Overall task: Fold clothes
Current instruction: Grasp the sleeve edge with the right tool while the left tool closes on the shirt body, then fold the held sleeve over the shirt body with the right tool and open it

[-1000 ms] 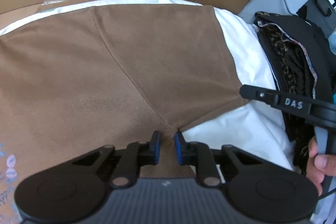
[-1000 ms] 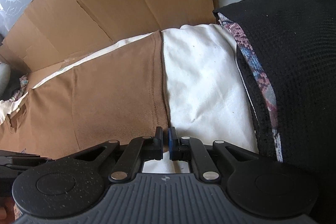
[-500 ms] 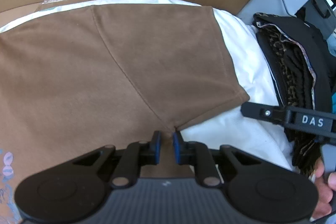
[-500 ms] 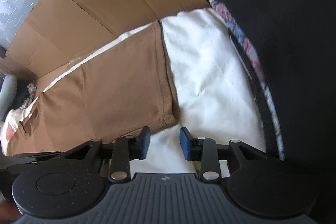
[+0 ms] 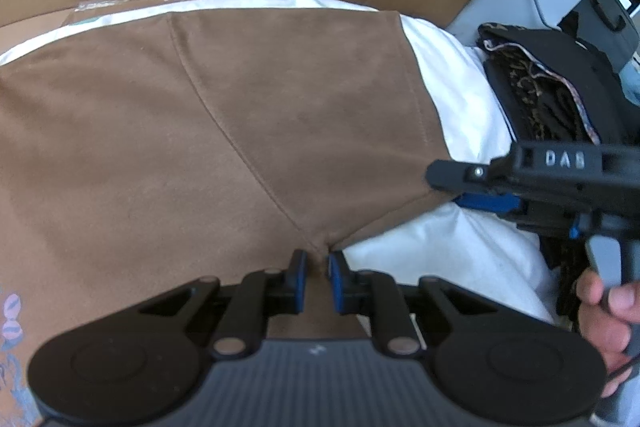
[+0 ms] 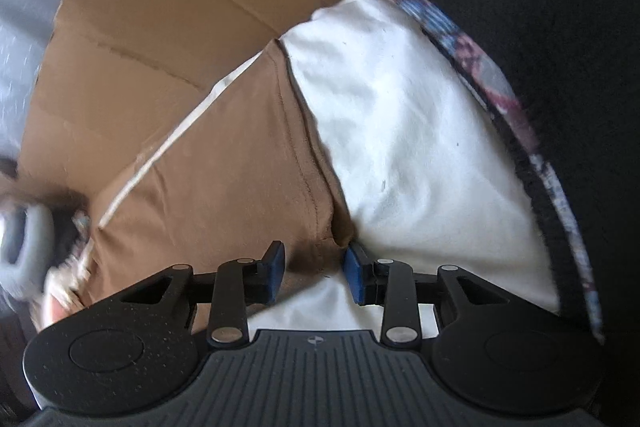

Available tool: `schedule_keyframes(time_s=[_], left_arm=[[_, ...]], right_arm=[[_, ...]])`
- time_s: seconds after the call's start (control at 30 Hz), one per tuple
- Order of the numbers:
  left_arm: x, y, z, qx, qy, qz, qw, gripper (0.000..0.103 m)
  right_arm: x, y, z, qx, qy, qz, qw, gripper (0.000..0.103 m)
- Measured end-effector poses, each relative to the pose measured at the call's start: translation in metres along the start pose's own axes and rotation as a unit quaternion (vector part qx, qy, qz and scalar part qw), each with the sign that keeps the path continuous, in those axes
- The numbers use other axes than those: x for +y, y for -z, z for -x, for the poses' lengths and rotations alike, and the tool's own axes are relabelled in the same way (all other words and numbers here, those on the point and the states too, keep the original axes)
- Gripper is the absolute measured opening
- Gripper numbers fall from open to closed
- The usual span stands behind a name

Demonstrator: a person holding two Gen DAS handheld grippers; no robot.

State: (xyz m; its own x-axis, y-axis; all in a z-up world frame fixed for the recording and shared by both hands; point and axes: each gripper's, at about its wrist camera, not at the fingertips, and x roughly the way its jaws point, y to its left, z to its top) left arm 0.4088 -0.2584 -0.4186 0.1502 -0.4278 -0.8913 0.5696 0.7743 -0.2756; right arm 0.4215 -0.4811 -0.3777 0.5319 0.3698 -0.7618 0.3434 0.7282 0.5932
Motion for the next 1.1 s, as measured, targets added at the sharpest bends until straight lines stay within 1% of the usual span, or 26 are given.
schedule_keyframes(time_s=[0.03, 0.1, 0.17, 0.23, 0.27, 0.37, 0.47, 0.67, 0.83, 0.93, 1.1], left_arm=[[0.0, 0.0, 0.0, 0.0, 0.001, 0.0, 1.0, 0.013], [0.001, -0.001, 0.004, 0.001, 0.006, -0.003, 1.0, 0.013], [0.003, -0.003, 0.009, 0.001, 0.012, -0.006, 0.9999, 0.013], [0.004, -0.004, 0.015, 0.001, 0.019, -0.009, 0.9998, 0.008], [0.005, -0.005, 0.019, -0.002, 0.02, -0.01, 0.9997, 0.008], [0.012, -0.012, 0.037, -0.018, 0.013, -0.016, 0.9996, 0.008], [0.017, -0.012, 0.039, -0.016, 0.02, -0.002, 0.9997, 0.006], [0.013, -0.011, 0.03, -0.006, 0.023, -0.007, 0.9997, 0.005], [0.01, -0.005, 0.019, 0.0, 0.016, -0.012, 0.9998, 0.004], [0.009, -0.002, 0.012, 0.005, 0.02, 0.002, 0.9998, 0.0], [0.012, 0.001, 0.002, 0.004, 0.021, 0.024, 0.9995, 0.0]], right_arm=[[-0.002, -0.002, 0.0, 0.003, -0.005, -0.014, 1.0, 0.01], [-0.005, -0.005, 0.0, 0.009, -0.014, -0.037, 0.999, 0.004], [-0.003, -0.006, 0.003, 0.005, -0.02, -0.038, 0.999, 0.003], [0.004, -0.006, 0.009, -0.006, -0.027, -0.02, 0.999, 0.003], [0.008, -0.007, 0.012, -0.01, -0.03, -0.012, 0.999, 0.003], [0.019, -0.008, 0.021, -0.024, -0.041, 0.019, 0.999, 0.003], [0.026, -0.008, 0.024, -0.032, -0.046, 0.035, 0.998, 0.003], [0.036, -0.011, 0.028, -0.04, -0.057, 0.06, 0.996, 0.002], [0.041, -0.014, 0.037, -0.044, -0.08, 0.071, 0.993, 0.002], [0.046, -0.014, 0.041, -0.039, -0.095, 0.074, 0.992, 0.002], [0.055, -0.01, 0.042, -0.027, -0.12, 0.085, 0.989, 0.002]])
